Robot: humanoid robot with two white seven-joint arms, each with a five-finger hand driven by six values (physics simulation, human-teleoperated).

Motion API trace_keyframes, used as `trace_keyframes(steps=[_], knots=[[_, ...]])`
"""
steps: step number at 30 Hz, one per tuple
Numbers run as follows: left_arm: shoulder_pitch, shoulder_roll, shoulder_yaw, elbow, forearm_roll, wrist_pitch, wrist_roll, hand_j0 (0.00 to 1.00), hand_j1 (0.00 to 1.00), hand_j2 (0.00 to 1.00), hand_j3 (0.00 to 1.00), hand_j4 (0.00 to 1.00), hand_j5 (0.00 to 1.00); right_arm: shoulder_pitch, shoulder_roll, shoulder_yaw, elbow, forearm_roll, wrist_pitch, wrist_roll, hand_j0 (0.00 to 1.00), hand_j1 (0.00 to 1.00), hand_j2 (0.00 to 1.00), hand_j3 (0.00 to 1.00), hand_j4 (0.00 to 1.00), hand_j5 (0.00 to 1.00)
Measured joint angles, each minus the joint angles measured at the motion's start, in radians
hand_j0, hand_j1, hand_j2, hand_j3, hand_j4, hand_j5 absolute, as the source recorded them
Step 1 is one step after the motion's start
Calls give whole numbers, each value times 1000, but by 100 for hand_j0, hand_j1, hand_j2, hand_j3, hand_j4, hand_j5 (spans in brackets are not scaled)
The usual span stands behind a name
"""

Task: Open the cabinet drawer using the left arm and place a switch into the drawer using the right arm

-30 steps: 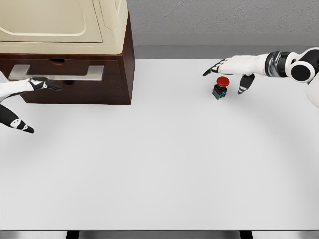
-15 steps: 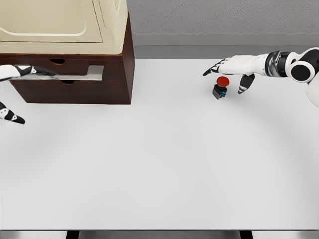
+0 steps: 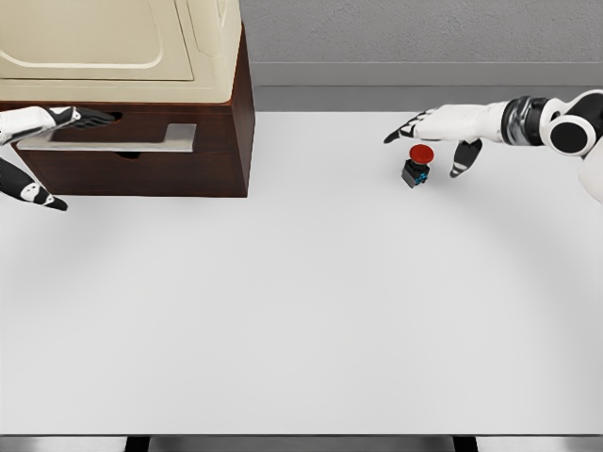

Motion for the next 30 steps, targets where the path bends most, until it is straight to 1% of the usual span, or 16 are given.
trace_keyframes(steps=[4,13,22,30], knots=[[0,-20,-2,20,-17,1,0,100,100,100,100,100,100,0,0,0,0,0,0,0,100,100,100,100,100,100],[3,-26,-7,60,-37,-1,0,100,100,100,100,100,100,0,1,0,0,0,0,0,100,100,100,100,100,100],[17,-25,-14,59,-47,-11,0,100,100,100,100,100,100,0,2,2,0,0,0,0,100,100,100,100,100,100],[49,-4,-29,43,-65,-76,8,100,100,100,100,100,100,3,3,7,0,0,0,0,100,100,100,100,100,100]])
